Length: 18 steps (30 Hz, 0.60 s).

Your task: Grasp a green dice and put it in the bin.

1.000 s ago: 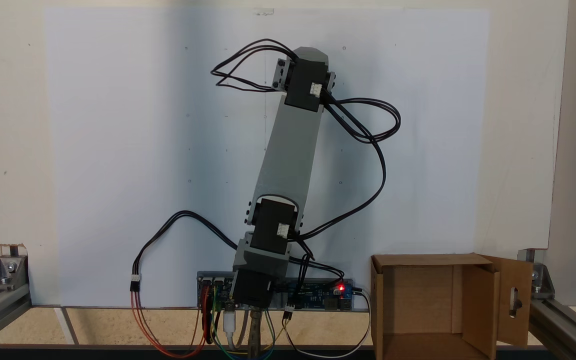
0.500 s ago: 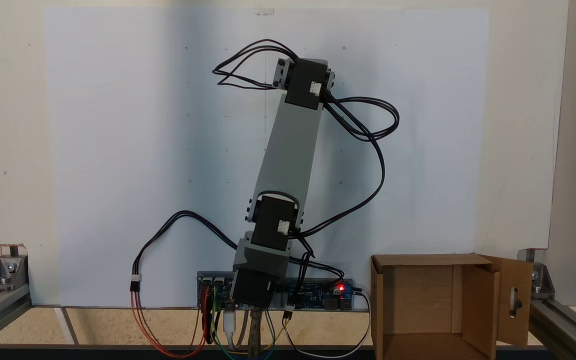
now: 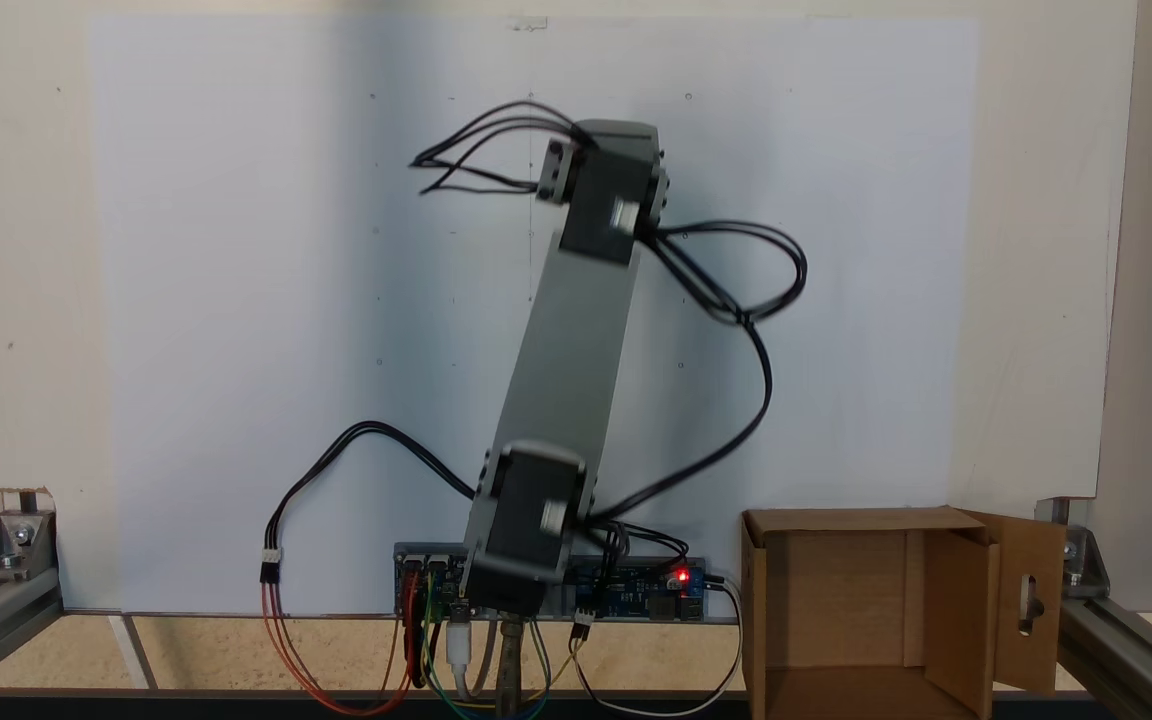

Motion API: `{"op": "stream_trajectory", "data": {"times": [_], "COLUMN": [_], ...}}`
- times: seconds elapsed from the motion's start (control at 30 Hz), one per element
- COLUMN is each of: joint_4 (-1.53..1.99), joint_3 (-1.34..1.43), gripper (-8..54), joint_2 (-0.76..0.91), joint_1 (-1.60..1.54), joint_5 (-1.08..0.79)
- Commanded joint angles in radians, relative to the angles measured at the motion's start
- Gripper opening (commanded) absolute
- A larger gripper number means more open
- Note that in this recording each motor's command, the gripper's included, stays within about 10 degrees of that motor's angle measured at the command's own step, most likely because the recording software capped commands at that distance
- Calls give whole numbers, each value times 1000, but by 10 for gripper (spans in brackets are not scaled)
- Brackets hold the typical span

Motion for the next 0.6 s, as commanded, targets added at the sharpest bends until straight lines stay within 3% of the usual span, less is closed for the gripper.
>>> {"op": "stream_trajectory", "data": {"times": [0.0, 0.17, 0.4, 0.57], "joint_4": [135, 342, 356, 356], "joint_3": [-147, -339, -334, -334], "gripper": [116, 116, 116, 116], "joint_2": [94, 172, 192, 324], "joint_1": [-12, -34, 48, 253], "joint_5": [49, 72, 71, -17]}}
